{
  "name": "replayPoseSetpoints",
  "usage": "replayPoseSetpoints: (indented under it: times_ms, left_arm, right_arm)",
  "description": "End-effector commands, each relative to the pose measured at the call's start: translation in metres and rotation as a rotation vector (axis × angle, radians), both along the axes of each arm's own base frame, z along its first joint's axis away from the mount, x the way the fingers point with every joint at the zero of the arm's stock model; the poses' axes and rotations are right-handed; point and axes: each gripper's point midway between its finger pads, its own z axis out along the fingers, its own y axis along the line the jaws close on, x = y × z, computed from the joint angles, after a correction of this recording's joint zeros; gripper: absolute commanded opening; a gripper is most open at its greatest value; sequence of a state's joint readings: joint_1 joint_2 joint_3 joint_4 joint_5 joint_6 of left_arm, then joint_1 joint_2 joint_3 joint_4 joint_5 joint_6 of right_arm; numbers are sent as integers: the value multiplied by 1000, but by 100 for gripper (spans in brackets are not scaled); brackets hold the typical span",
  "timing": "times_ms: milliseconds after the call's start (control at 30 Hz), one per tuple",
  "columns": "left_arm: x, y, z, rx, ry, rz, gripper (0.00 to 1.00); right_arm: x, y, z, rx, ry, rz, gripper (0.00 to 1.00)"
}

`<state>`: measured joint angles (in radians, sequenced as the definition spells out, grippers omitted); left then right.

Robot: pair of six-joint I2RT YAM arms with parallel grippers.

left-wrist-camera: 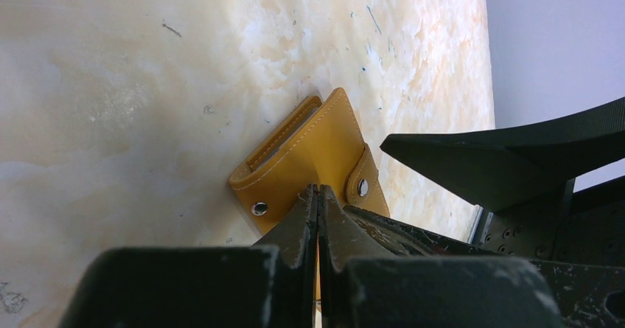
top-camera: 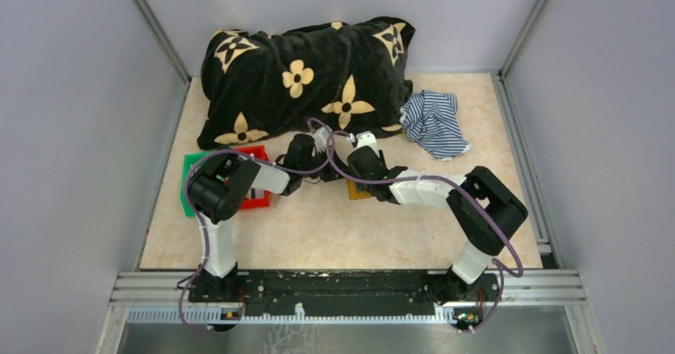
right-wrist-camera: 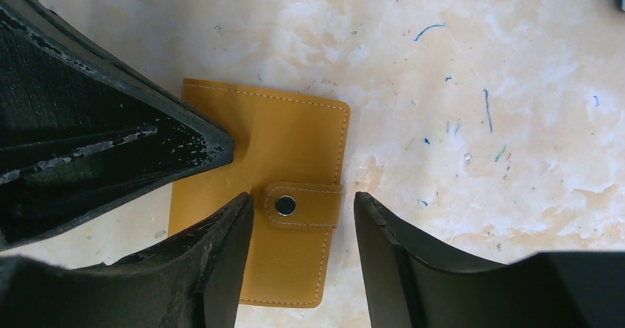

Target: Take the credit cards out of the card holder

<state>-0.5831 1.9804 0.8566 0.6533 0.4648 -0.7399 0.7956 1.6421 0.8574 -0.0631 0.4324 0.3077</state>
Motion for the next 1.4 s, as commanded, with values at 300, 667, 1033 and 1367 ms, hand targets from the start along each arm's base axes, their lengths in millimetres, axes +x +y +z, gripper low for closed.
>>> replayPoseSetpoints:
  times_ms: [300, 667, 1033, 1367]
  left_arm:
    - [-13, 16, -45, 122, 92, 15, 0]
    - [-14, 15, -45, 117, 97, 15, 0]
    - [-14, 15, -47, 115, 102, 17, 0]
    - [-15, 12, -43, 96, 100, 3, 0]
  right_arm:
    - [-5, 4, -14, 30, 60, -40, 36]
    - [-5, -10, -13, 24, 60, -88, 4]
    - [0, -9, 5, 240, 95, -122, 0]
    - [-2, -56, 8, 325, 89, -269, 19]
